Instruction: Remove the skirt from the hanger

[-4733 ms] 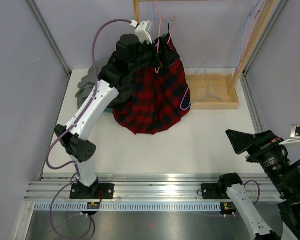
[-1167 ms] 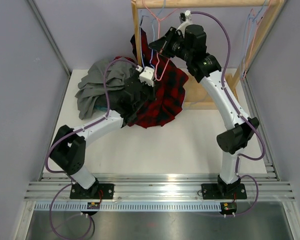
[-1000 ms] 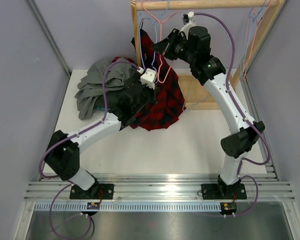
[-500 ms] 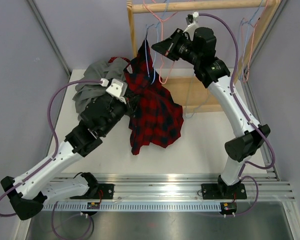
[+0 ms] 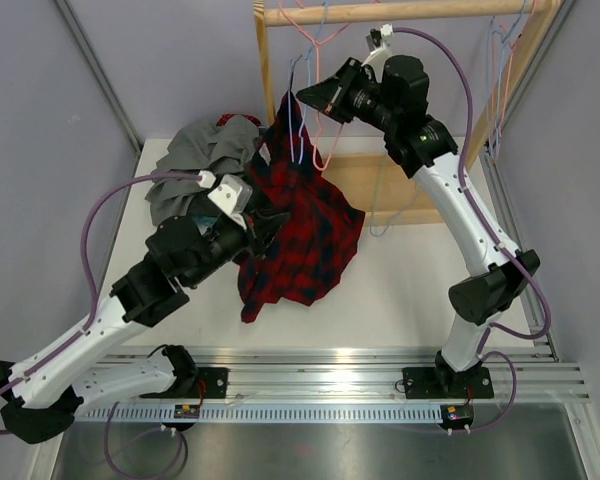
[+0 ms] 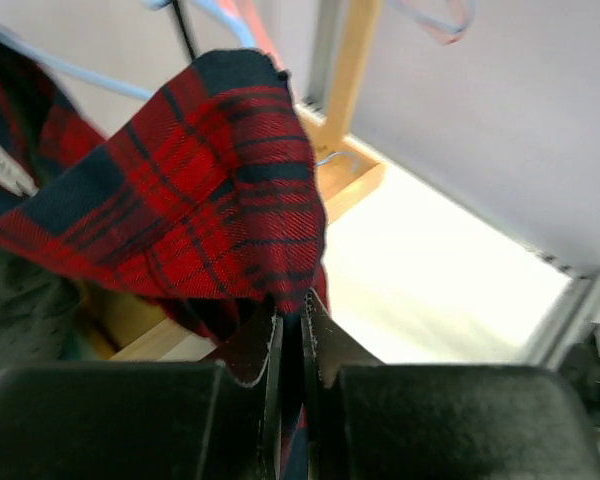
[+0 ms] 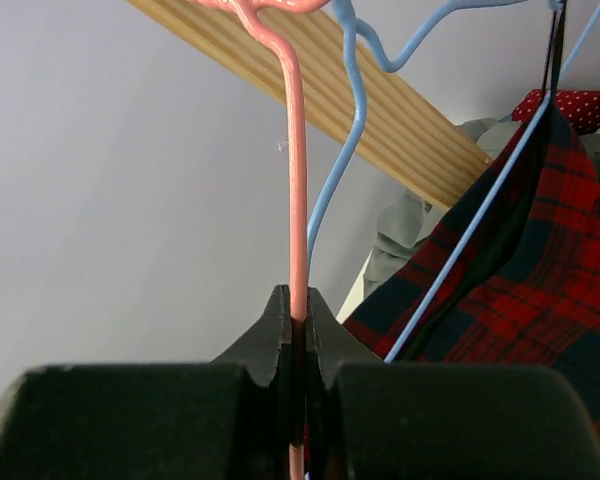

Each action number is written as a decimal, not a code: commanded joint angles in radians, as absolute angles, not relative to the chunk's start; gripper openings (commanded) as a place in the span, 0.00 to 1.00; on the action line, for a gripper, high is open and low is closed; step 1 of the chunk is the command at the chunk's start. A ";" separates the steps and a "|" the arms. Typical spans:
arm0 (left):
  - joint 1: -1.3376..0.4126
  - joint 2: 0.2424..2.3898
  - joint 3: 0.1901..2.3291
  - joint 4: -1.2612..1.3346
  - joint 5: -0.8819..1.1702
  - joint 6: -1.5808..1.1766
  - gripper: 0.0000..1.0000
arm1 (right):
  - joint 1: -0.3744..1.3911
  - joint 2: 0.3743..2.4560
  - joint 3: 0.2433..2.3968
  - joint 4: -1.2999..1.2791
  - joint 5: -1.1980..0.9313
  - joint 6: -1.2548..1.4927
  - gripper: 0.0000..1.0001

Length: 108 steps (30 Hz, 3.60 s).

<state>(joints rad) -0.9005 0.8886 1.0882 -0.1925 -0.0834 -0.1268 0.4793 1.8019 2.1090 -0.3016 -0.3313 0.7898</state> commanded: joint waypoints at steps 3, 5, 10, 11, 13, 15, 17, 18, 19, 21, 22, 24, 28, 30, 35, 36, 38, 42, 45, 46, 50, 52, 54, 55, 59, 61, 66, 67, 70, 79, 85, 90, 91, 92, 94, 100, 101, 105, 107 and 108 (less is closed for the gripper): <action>-1.058 0.776 1.008 -0.094 0.207 -0.172 0.00 | 0.440 1.778 2.094 -0.183 -0.103 0.742 0.00; -1.130 0.804 1.041 -0.100 0.233 -0.138 0.00 | 0.440 1.801 2.120 -0.195 -0.084 0.749 0.00; -1.290 0.934 1.141 -0.224 0.068 -0.037 0.00 | 0.439 1.879 2.232 -0.239 -0.075 0.742 0.00; -1.308 0.940 1.140 -0.229 0.046 -0.037 0.00 | 0.437 1.885 2.244 -0.254 -0.078 0.736 0.00; -1.310 0.939 1.108 -0.216 -0.035 -0.041 0.00 | 0.433 1.888 2.266 -0.267 -0.090 0.738 0.00; -1.310 0.925 1.046 -0.193 -0.137 -0.046 0.00 | 0.428 1.875 2.246 -0.276 -0.100 0.738 0.00; -1.307 0.901 0.976 -0.151 -0.350 -0.043 0.00 | 0.425 1.838 2.221 -0.275 -0.104 0.733 0.00; -1.295 0.896 0.956 -0.138 -0.429 -0.038 0.00 | 0.423 1.823 2.189 -0.276 -0.104 0.732 0.00; -1.269 0.894 0.942 -0.135 -0.508 -0.035 0.00 | 0.422 1.784 2.169 -0.276 -0.106 0.730 0.00; -1.091 0.905 0.934 -0.165 -0.436 -0.082 0.00 | 0.420 1.746 2.108 -0.268 -0.104 0.726 0.00; -1.010 0.913 0.934 -0.173 -0.381 -0.100 0.00 | 0.416 1.708 2.089 -0.268 -0.106 0.723 0.00; -0.792 0.943 0.943 -0.184 -0.281 -0.118 0.00 | 0.413 1.663 2.028 -0.262 -0.107 0.718 0.00; -0.560 1.060 1.082 -0.271 -0.272 -0.136 0.00 | 0.385 1.545 1.965 -0.268 -0.107 0.716 0.00; -0.435 1.167 1.158 -0.343 -0.241 -0.181 0.00 | 0.361 1.513 1.935 -0.275 -0.113 0.729 0.00; -0.273 1.327 1.374 -0.416 -0.202 -0.221 0.00 | 0.313 1.422 1.891 -0.276 -0.143 0.759 0.00; -0.262 1.348 1.397 -0.419 -0.204 -0.209 0.00 | 0.290 1.413 1.893 -0.281 -0.156 0.764 0.00; -0.241 1.413 1.460 -0.422 -0.215 -0.189 0.00 | 0.253 1.398 1.902 -0.291 -0.198 0.807 0.00; -0.198 1.526 1.547 -0.417 -0.267 -0.176 0.00 | 0.196 1.404 1.992 -0.353 -0.279 0.845 0.00; -0.147 1.555 1.572 -0.399 -0.278 -0.221 0.00 | 0.196 1.407 2.011 -0.379 -0.316 0.844 0.00; -0.138 1.549 1.568 -0.385 -0.287 -0.227 0.00 | 0.196 1.414 2.013 -0.367 -0.327 0.845 0.00; -0.104 1.537 1.595 -0.350 -0.319 -0.232 0.00 | 0.166 1.502 2.075 -0.336 -0.443 0.886 0.00; -0.094 1.551 1.641 -0.371 -0.293 -0.235 0.00 | 0.152 1.578 2.095 -0.275 -0.547 0.976 0.00; -0.092 1.548 1.649 -0.400 -0.269 -0.235 0.00 | 0.137 1.627 2.111 -0.226 -0.627 1.050 0.00; -0.092 1.539 1.637 -0.397 -0.256 -0.235 0.00 | 0.133 1.664 2.106 -0.165 -0.644 1.115 0.00; -0.092 1.454 1.478 -0.307 -0.212 -0.239 0.00 | 0.126 1.735 2.077 -0.060 -0.681 1.222 0.00; -0.094 1.427 1.448 -0.296 -0.204 -0.238 0.00 | 0.124 1.749 2.048 -0.023 -0.681 1.256 0.00; -0.094 1.422 1.459 -0.319 -0.198 -0.229 0.00 | 0.121 1.712 1.915 0.048 -0.657 1.287 0.00; -0.092 1.420 1.459 -0.319 -0.196 -0.229 0.00 | 0.121 1.706 1.876 0.051 -0.657 1.287 0.00; -0.094 1.414 1.447 -0.318 -0.198 -0.227 0.00 | 0.104 1.675 1.823 0.055 -0.676 1.287 0.15; -0.092 1.405 1.431 -0.318 -0.193 -0.221 0.00 | 0.060 1.510 1.847 -0.363 -0.540 0.920 0.99; -0.094 1.391 1.416 -0.311 -0.184 -0.225 0.00 | 0.057 1.448 2.046 -0.638 -0.275 0.655 0.99; -0.094 1.390 1.407 -0.310 -0.170 -0.233 0.00 | 0.057 1.483 2.152 -0.652 -0.285 0.606 1.00; -0.094 1.390 1.405 -0.310 -0.169 -0.235 0.00 | 0.057 1.502 2.176 -0.652 -0.310 0.610 0.99; -0.094 1.391 1.404 -0.307 -0.167 -0.235 0.00 | 0.055 1.522 2.234 -0.653 -0.336 0.617 0.99; -0.095 1.390 1.401 -0.305 -0.161 -0.239 0.00 | 0.057 1.595 2.296 -0.657 -0.406 0.633 1.00; -0.100 1.387 1.397 -0.305 -0.160 -0.236 0.00 | 0.057 1.781 2.491 -0.666 -0.529 0.693 0.99; -0.100 1.387 1.396 -0.305 -0.158 -0.235 0.00 | 0.058 1.796 2.508 -0.660 -0.538 0.698 0.99; -0.103 1.376 1.394 -0.302 -0.158 -0.233 0.00 | 0.058 1.856 2.513 -0.634 -0.586 0.738 0.94; -0.104 1.374 1.393 -0.302 -0.161 -0.232 0.00 | 0.060 1.859 2.488 -0.617 -0.610 0.752 0.86; -0.104 1.374 1.393 -0.302 -0.160 -0.232 0.00 | 0.061 1.855 2.477 -0.608 -0.614 0.752 0.83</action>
